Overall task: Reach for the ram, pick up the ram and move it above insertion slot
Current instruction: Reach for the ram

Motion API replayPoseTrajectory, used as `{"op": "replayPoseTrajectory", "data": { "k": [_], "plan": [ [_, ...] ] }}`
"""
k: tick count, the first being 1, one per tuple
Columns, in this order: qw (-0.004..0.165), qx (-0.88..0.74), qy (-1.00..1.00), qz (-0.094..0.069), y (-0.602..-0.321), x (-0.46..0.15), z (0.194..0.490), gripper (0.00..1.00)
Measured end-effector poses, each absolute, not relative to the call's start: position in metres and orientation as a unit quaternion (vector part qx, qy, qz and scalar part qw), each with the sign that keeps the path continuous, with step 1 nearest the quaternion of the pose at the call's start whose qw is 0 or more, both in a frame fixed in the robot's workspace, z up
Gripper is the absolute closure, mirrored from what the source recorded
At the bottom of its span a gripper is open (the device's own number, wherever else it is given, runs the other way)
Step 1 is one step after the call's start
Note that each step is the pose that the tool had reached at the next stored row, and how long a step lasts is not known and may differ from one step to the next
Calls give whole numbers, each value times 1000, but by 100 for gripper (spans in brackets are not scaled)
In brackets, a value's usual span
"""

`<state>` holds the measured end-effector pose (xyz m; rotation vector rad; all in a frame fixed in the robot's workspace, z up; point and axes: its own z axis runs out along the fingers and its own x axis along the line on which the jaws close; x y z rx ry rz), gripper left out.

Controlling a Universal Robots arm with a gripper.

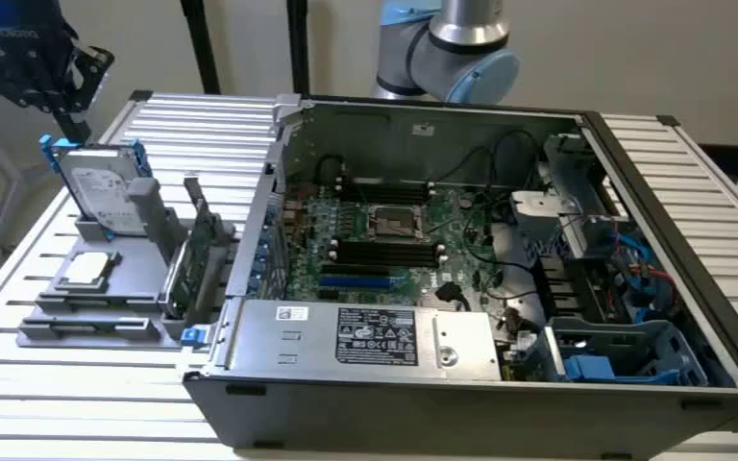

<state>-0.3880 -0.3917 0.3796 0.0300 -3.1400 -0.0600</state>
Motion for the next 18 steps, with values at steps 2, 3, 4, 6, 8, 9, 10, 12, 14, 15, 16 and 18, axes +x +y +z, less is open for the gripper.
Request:
{"op": "replayPoseTrajectory", "data": {
  "k": [2, 3, 4, 6, 8, 9, 10, 12, 14, 15, 16, 18],
  "plan": [
    [0, 10, -1000, -19, -392, -388, 380, 89],
    [0, 10, -1000, -19, -392, -388, 380, 89],
    [0, 10, -1000, -19, -392, -388, 380, 89],
    [0, 10, -1000, -19, -392, -388, 380, 89],
    [0, 10, -1000, -19, -392, -388, 380, 89],
    [0, 10, -1000, -19, -392, -388, 380, 89],
    [0, 10, -1000, -19, -392, -388, 380, 89],
    [0, 10, -1000, -19, -392, -388, 380, 89],
    [0, 10, -1000, -19, -392, -388, 380, 89],
    [1, 9, -1000, -19, -394, -388, 380, 89],
    [0, 9, -1000, -19, -398, -388, 380, 89],
    [0, 10, -1000, -19, -407, -388, 380, 89]
  ]
}}
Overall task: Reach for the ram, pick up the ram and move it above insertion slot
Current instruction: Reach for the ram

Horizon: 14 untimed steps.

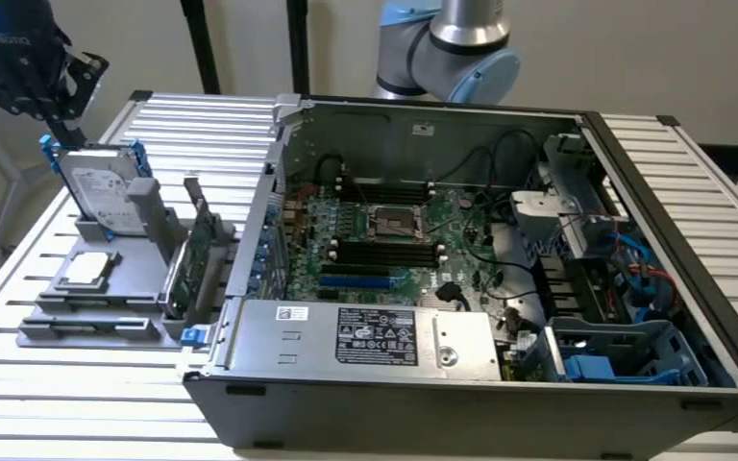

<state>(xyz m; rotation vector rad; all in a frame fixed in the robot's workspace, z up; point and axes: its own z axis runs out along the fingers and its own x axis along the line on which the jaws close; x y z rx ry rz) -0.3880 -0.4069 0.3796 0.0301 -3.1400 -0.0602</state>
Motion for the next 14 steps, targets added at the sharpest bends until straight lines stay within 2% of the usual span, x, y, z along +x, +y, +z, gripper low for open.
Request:
{"op": "replayPoseTrajectory", "data": {
  "k": [14],
  "plan": [
    [0, 10, -1000, -19, -469, -395, 379, 89]
  ]
}}
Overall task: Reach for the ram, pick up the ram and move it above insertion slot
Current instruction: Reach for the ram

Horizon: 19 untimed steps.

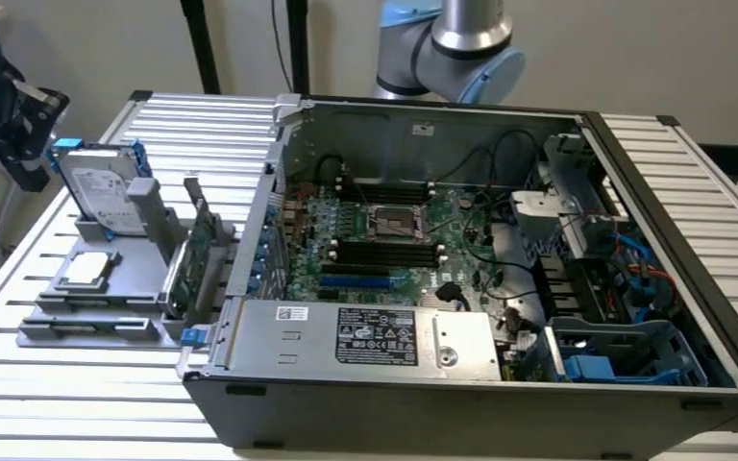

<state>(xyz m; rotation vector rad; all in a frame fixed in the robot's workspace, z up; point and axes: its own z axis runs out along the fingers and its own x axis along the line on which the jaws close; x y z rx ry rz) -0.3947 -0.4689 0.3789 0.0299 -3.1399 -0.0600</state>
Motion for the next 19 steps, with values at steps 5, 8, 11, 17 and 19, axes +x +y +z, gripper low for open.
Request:
{"op": "replayPoseTrajectory", "data": {
  "k": [5, 8, 11, 17, 19],
  "plan": [
    [0, 10, -1000, -19, -488, -398, 378, 89],
    [0, 10, -1000, -19, -491, -401, 377, 89],
    [0, 10, -1000, -19, -491, -401, 377, 89],
    [1, 39, -999, -19, -491, -401, 377, 89],
    [1, 57, -998, -19, -491, -401, 377, 89]
  ]
}}
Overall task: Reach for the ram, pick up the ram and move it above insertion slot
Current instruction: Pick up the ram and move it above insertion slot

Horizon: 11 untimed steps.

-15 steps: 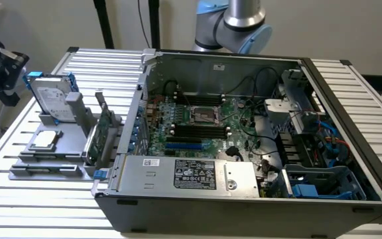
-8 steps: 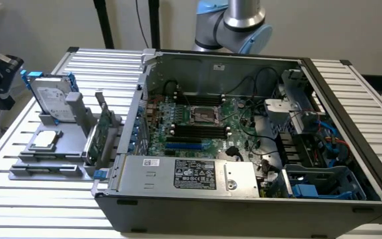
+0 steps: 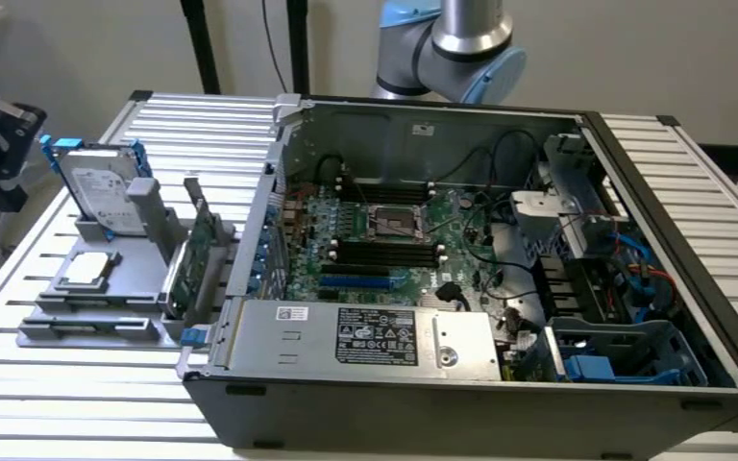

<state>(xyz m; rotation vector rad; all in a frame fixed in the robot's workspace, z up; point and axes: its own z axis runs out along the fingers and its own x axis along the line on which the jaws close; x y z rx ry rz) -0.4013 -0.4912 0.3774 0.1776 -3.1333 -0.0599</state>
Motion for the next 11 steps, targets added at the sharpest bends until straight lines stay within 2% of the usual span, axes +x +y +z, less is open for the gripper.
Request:
{"op": "replayPoseTrajectory", "data": {
  "k": [11],
  "plan": [
    [3, 156, -988, -19, -491, -401, 377, 89]
  ]
}}
